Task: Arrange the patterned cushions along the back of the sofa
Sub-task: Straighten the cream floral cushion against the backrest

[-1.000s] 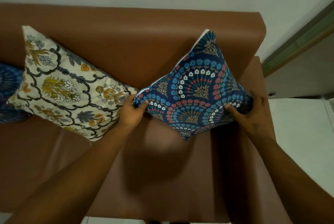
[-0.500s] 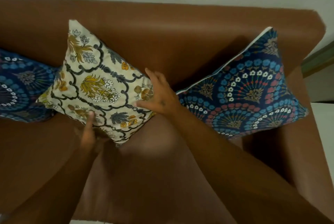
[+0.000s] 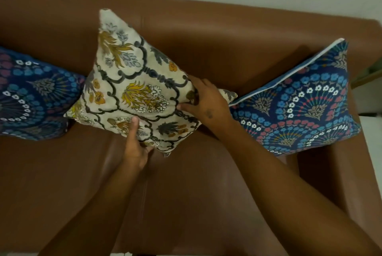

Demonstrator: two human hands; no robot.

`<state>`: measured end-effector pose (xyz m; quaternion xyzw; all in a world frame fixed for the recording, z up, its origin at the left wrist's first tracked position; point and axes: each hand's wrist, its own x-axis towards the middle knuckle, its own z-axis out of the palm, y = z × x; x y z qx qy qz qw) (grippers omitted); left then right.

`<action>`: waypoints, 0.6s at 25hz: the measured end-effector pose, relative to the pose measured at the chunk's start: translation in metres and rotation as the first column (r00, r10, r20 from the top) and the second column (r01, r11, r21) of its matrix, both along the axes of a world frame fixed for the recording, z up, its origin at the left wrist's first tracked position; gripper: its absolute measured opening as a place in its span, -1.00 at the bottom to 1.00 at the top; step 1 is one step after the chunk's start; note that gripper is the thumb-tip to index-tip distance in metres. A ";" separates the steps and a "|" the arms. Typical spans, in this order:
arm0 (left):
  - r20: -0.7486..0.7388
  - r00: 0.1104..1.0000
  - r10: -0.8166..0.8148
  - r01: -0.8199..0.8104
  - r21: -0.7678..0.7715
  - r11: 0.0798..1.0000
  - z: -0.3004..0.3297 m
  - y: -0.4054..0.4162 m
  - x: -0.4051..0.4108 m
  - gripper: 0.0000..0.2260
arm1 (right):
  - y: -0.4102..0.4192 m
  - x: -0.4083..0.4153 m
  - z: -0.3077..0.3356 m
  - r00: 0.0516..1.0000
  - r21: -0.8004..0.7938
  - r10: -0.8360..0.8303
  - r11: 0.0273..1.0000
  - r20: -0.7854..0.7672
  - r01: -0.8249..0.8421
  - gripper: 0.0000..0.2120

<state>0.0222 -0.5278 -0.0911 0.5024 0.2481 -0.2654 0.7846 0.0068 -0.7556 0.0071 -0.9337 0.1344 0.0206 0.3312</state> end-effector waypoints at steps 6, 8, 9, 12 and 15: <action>0.039 0.997 -0.073 0.071 0.057 0.996 0.004 0.007 0.007 -0.51 | -0.004 -0.015 -0.007 0.996 0.067 -0.092 0.994 0.014 0.091 -0.14; 0.034 0.995 -0.089 0.087 0.050 0.995 0.006 0.016 0.006 -0.44 | 0.006 -0.017 0.002 0.991 -0.012 -0.135 0.991 0.018 0.135 -0.10; 0.024 0.995 -0.093 0.092 0.045 0.995 0.009 0.024 0.006 -0.34 | 0.015 -0.020 0.008 0.982 -0.059 -0.181 0.981 0.051 0.184 -0.09; -0.051 0.998 -0.045 0.050 0.085 0.995 0.011 0.071 0.006 -0.09 | 0.065 -0.029 0.028 0.907 -0.148 -0.160 0.961 0.391 0.233 -0.27; -0.113 0.988 0.105 -0.082 0.193 0.978 0.013 0.162 0.029 -0.35 | 0.162 0.000 0.033 0.874 -0.100 0.052 0.995 0.484 -0.004 -0.45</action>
